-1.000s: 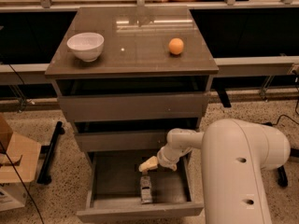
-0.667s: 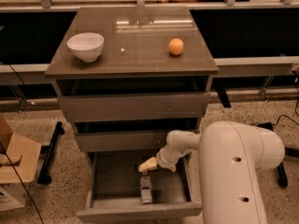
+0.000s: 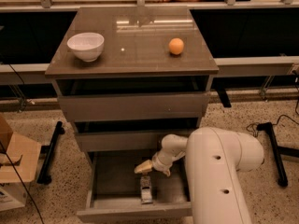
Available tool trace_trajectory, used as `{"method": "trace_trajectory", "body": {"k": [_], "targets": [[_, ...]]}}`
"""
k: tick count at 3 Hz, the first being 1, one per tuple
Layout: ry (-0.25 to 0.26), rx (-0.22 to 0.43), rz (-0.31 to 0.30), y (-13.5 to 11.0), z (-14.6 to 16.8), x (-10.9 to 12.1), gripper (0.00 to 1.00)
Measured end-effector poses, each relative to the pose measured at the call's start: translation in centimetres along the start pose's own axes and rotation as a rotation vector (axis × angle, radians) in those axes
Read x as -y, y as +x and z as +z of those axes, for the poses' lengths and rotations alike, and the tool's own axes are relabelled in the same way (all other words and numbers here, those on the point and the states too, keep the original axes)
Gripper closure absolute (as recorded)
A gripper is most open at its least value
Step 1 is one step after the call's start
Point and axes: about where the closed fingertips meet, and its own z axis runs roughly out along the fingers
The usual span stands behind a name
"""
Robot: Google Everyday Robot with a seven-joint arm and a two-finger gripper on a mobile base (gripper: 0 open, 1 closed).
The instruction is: Pick blue plastic bottle from bottom drawer and place on counter
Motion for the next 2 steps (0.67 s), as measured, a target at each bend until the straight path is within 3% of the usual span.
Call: {"method": "trace_trajectory", "body": {"k": [2], "targets": [[0.018, -0.085, 0.159, 0.7, 6.5, 2.4, 0.03]]}}
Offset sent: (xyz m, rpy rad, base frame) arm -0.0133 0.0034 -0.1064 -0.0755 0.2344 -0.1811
